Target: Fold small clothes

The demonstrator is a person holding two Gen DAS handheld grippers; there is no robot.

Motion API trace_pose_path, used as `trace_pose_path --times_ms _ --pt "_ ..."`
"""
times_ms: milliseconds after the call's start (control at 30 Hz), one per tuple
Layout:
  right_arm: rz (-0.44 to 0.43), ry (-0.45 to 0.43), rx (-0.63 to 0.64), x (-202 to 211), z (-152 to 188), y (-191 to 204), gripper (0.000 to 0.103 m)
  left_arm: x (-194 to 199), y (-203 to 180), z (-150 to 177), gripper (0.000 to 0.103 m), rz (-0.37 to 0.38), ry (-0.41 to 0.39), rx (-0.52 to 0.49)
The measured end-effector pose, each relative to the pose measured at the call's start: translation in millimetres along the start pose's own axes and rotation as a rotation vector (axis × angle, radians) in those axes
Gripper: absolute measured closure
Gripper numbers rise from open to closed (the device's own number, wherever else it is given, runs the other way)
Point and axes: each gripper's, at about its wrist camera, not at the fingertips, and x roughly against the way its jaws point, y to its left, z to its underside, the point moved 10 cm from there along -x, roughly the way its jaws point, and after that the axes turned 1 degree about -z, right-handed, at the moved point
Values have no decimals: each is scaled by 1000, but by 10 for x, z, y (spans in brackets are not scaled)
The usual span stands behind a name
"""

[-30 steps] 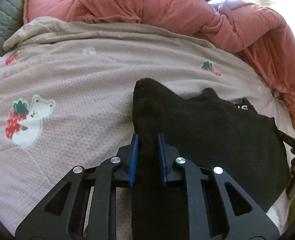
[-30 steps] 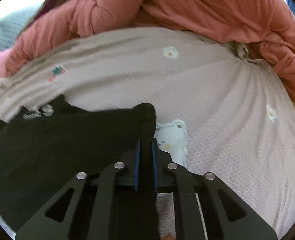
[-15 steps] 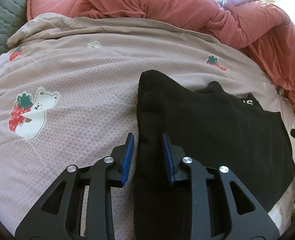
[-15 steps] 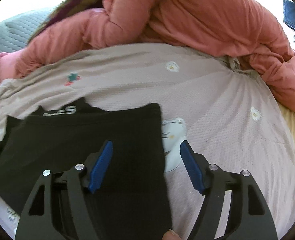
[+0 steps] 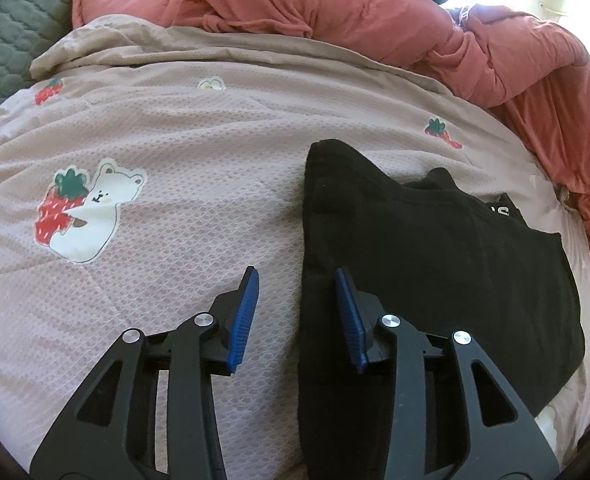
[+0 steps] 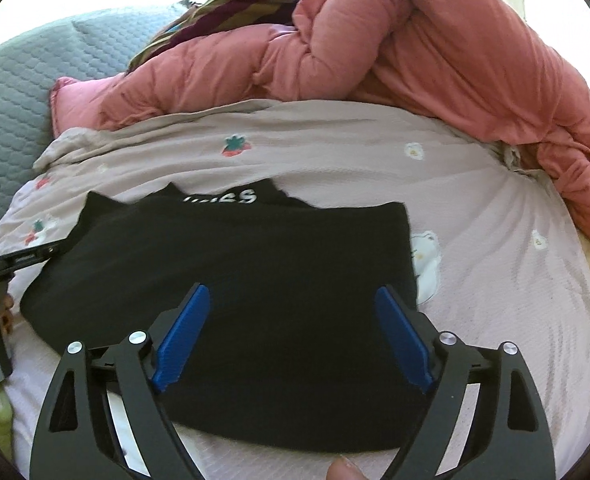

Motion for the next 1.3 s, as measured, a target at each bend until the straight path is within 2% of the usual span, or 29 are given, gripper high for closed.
trace_pose_path --times_ms 100,200,467,800,900,1000,1300 --pt "-10 4 -2 47 40 40 16 15 71 -8 63 -19 -3 5" --pt "-23 9 -9 92 85 57 14 56 152 -28 62 -16 -1 32" --pt "-70 1 24 211 125 309 11 386 350 -203 60 -46 -69 61" --pt "-153 -1 149 266 160 982 8 733 248 -360 27 -83 -150 -19" --pt "-174 -2 205 260 198 1227 8 754 260 -369 25 -82 -154 -16" --pt "-187 -7 258 247 248 1459 7 759 278 -372 16 -88 -156 -10" --pt "-247 22 375 169 422 2060 7 764 323 -387 10 -99 -160 4"
